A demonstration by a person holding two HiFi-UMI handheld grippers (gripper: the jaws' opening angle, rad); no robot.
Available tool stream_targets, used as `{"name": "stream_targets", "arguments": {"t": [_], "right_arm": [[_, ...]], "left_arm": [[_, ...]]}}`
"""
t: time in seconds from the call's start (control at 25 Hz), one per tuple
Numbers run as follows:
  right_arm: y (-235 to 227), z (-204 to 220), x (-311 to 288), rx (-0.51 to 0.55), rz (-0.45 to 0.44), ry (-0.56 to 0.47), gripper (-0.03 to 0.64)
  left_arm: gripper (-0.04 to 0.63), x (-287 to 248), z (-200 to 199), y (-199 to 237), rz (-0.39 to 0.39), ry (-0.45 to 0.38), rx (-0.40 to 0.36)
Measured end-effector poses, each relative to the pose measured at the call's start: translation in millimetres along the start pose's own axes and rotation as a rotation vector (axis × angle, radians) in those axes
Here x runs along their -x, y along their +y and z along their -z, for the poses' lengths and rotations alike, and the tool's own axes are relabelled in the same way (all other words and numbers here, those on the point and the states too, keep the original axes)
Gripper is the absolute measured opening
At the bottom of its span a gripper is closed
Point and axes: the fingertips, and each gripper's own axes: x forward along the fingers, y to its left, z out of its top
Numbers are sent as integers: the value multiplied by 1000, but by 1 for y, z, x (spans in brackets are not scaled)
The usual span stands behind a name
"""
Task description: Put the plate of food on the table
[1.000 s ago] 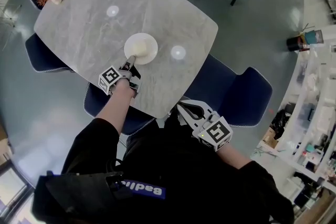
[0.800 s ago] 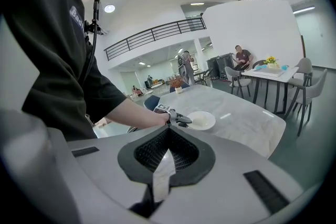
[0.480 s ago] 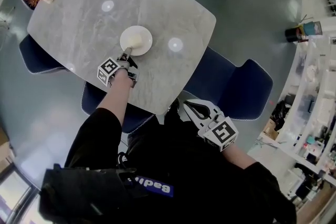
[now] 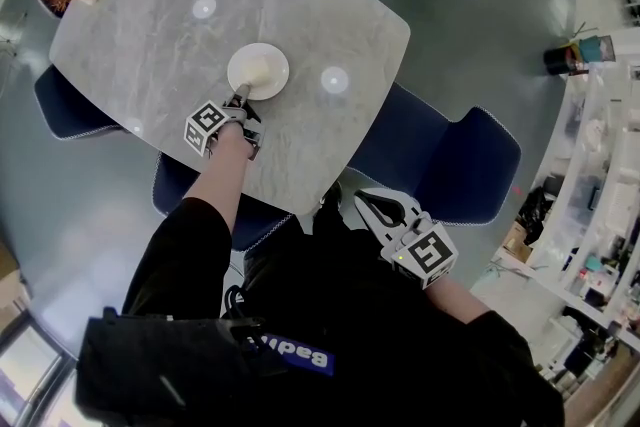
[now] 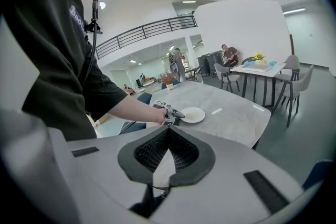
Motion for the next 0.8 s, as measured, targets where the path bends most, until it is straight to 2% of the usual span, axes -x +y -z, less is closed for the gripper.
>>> {"name": "stream_targets", "arguments": {"t": [0.16, 0.52, 0.8], "right_arm": [[-2, 2, 3, -5, 8, -3, 9], [-19, 6, 10, 44, 106, 33, 11], [-21, 5, 11, 38, 118, 37, 11]], "left_arm": [[14, -1, -2, 5, -54, 13, -50], [51, -1, -7, 4, -199, 75, -270], [58, 1, -8, 7, -239, 68, -297]]}}
